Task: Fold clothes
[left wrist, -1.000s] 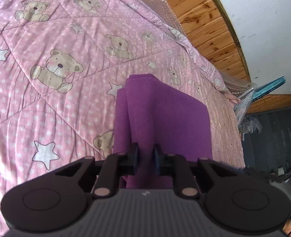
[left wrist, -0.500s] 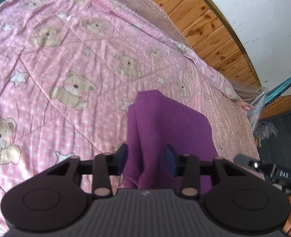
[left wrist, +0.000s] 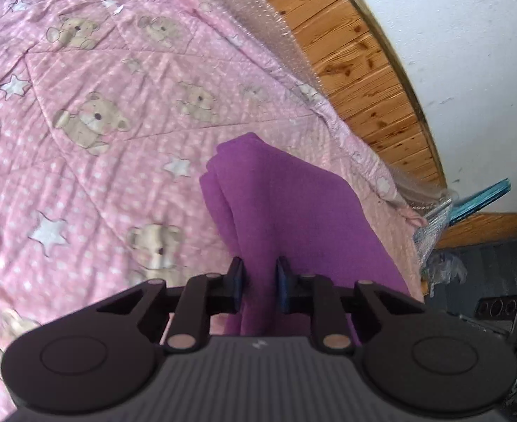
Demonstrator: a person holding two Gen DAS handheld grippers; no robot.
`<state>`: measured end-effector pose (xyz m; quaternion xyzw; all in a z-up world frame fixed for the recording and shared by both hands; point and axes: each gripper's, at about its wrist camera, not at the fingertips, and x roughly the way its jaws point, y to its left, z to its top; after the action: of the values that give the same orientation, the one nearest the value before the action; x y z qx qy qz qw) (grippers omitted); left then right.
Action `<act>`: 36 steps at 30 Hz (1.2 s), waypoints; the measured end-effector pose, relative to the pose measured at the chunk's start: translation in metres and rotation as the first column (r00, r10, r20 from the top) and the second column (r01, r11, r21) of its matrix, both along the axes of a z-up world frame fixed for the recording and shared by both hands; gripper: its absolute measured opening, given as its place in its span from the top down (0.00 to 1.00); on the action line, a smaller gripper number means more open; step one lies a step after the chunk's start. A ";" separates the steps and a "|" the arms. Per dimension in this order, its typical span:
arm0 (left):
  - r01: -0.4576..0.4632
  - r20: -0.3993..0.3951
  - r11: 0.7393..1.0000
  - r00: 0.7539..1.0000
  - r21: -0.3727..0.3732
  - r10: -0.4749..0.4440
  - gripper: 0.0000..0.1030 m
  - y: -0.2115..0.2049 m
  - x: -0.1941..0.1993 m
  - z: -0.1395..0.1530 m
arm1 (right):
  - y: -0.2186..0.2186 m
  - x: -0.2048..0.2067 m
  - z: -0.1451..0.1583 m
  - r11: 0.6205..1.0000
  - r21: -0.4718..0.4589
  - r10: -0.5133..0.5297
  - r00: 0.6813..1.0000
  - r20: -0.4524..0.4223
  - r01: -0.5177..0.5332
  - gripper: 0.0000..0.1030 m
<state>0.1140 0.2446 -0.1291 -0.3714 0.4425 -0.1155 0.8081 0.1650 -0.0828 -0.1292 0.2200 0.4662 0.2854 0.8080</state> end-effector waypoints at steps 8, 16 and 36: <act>-0.205 0.046 0.978 0.977 -0.036 0.206 0.82 -0.181 0.014 0.052 | -0.077 0.145 0.099 0.866 -0.331 0.427 0.899 0.098 -0.376 0.81; -0.251 -0.098 0.968 0.964 -0.006 0.249 0.75 -0.318 0.078 -0.031 | -0.124 0.260 0.033 0.731 -0.513 0.526 0.850 0.003 -0.450 0.69; -0.001 0.108 0.941 0.993 0.338 -0.038 0.63 -0.285 0.113 -0.014 | -0.222 0.071 -0.081 0.947 -0.124 -0.289 0.955 0.066 0.295 0.55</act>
<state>0.2270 -0.0407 -0.1431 -0.2164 0.4130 -0.0665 0.8822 0.2356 -0.3049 -0.2100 0.2256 0.4274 0.1362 0.8648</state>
